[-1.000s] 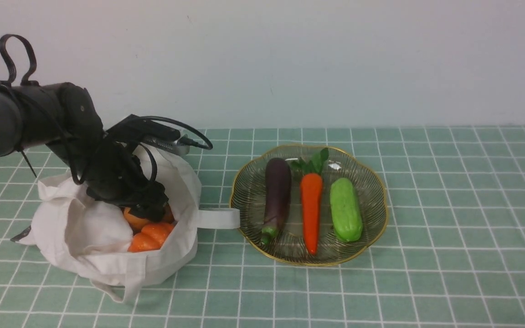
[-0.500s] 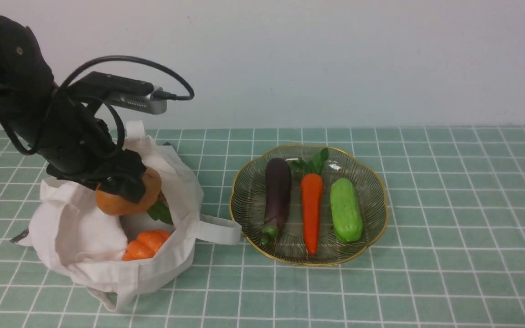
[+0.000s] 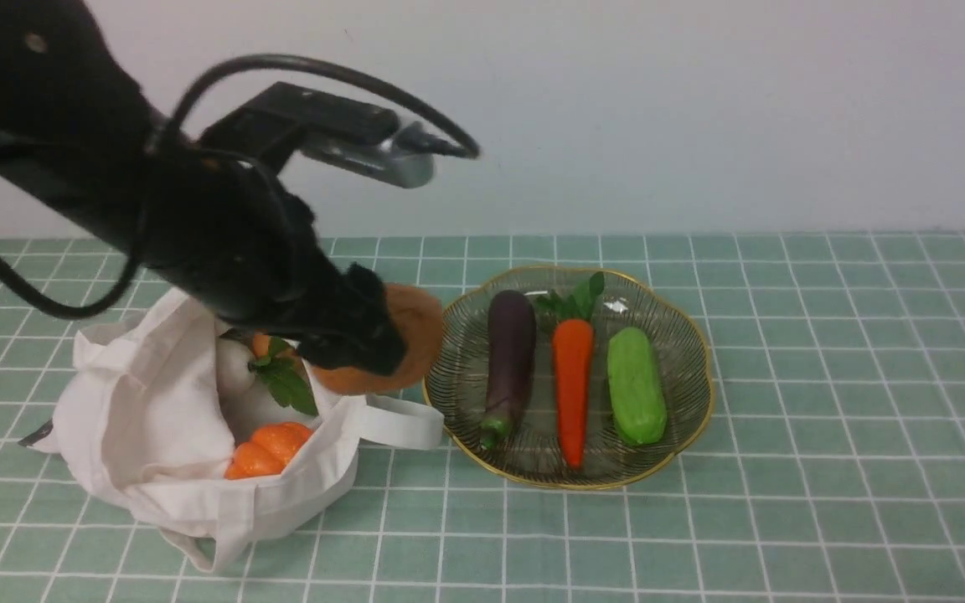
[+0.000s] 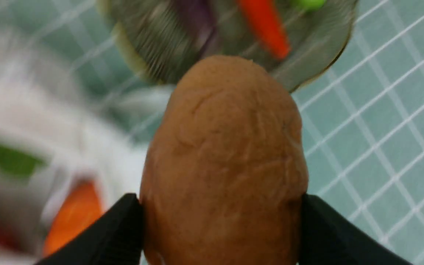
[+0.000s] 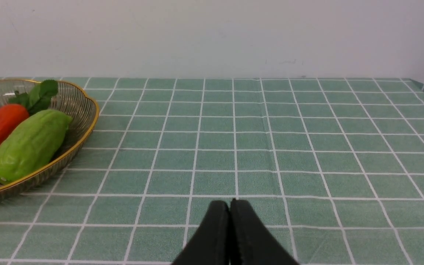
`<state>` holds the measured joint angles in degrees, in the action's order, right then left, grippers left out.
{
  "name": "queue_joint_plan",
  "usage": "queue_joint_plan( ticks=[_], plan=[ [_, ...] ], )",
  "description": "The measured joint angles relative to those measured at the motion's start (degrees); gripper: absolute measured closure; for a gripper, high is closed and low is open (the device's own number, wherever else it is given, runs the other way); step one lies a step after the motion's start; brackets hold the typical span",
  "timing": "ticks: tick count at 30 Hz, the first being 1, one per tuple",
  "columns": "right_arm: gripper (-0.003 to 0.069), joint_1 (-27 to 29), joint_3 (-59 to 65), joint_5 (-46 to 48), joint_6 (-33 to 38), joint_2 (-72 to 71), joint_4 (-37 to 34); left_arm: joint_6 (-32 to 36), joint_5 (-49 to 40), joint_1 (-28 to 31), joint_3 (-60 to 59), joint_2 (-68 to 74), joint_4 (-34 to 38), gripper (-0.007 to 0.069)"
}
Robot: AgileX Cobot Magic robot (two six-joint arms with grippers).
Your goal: Take vegetables from cloth bag on blue coffee tablecloth place on plate.
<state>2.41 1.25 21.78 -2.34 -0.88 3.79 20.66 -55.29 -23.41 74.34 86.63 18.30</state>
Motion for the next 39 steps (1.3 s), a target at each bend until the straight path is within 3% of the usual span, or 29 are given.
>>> queue_joint_plan(
  ticks=[6, 12, 16, 22, 27, 30, 33, 35, 36, 39],
  plan=[
    [0.0669, 0.0, 0.0, 0.0, 0.0, 0.0, 0.0, -0.6, 20.0, -8.3, 0.0, 10.5, 0.6, 0.015],
    [0.0669, 0.0, 0.0, 0.0, 0.0, 0.0, 0.0, -1.2, 30.5, -9.6, 0.0, 19.9, 2.4, 0.015],
    [0.0669, 0.0, 0.0, 0.0, 0.0, 0.0, 0.0, -1.6, 33.0, -9.6, 0.0, 23.5, 3.7, 0.0133],
    [0.0669, 0.0, 0.0, 0.0, 0.0, 0.0, 0.0, -2.5, 33.3, -9.6, 0.0, 24.5, 4.6, -0.0038],
    [0.0669, 0.0, 0.0, 0.0, 0.0, 0.0, 0.0, -2.9, 32.6, -9.6, 0.1, 21.8, 3.3, -0.0045],
    [0.0669, 0.0, 0.0, 0.0, 0.0, 0.0, 0.0, -4.4, 29.7, -9.1, 0.3, 16.6, 0.2, 0.006],
    [0.0669, 0.0, 0.0, 0.0, 0.0, 0.0, 0.0, -7.0, 26.2, -8.1, 0.5, 10.6, -2.9, 0.0238],
    [0.0669, 0.0, 0.0, 0.0, 0.0, 0.0, 0.0, -11.8, 21.8, -6.5, 0.7, 1.1, -7.9, 0.0508],
    [0.0669, 0.0, 0.0, 0.0, 0.0, 0.0, 0.0, -13.7, 20.5, -6.0, 0.5, -2.6, -9.9, 0.0567],
    [0.0669, 0.0, 0.0, 0.0, 0.0, 0.0, 0.0, -18.7, 19.7, -5.4, -1.3, -12.6, -14.1, 0.0617]
  ],
)
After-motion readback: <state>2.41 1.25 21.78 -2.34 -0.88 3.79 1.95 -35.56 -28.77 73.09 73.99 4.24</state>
